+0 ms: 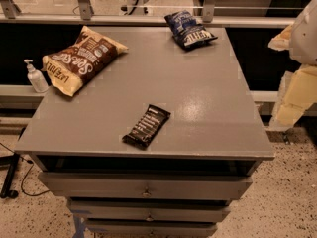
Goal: Pick brown chip bag
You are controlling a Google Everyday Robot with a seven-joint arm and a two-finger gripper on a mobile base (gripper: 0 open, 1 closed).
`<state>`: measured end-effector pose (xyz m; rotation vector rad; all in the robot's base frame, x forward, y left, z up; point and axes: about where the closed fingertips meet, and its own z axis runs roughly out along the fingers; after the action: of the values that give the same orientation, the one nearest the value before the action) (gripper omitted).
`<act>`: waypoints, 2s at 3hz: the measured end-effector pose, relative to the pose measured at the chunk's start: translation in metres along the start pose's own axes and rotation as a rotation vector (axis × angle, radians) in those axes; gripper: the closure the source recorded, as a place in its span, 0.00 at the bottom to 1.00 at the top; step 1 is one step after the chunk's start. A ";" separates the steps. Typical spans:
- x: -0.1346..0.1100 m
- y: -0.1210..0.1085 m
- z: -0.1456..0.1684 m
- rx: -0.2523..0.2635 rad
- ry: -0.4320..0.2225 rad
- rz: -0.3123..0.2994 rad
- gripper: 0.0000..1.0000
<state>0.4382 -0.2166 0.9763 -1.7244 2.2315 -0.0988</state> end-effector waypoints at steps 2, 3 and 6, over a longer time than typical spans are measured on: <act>-0.008 -0.002 0.006 0.000 -0.059 -0.006 0.00; -0.039 -0.010 0.036 -0.028 -0.196 -0.045 0.00; -0.191 -0.050 0.098 -0.047 -0.539 -0.160 0.00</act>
Offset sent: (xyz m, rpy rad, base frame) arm 0.0146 0.0193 -0.0128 0.1405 -0.0227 0.0538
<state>0.5551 -0.0348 0.9353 -1.6994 1.7165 0.3446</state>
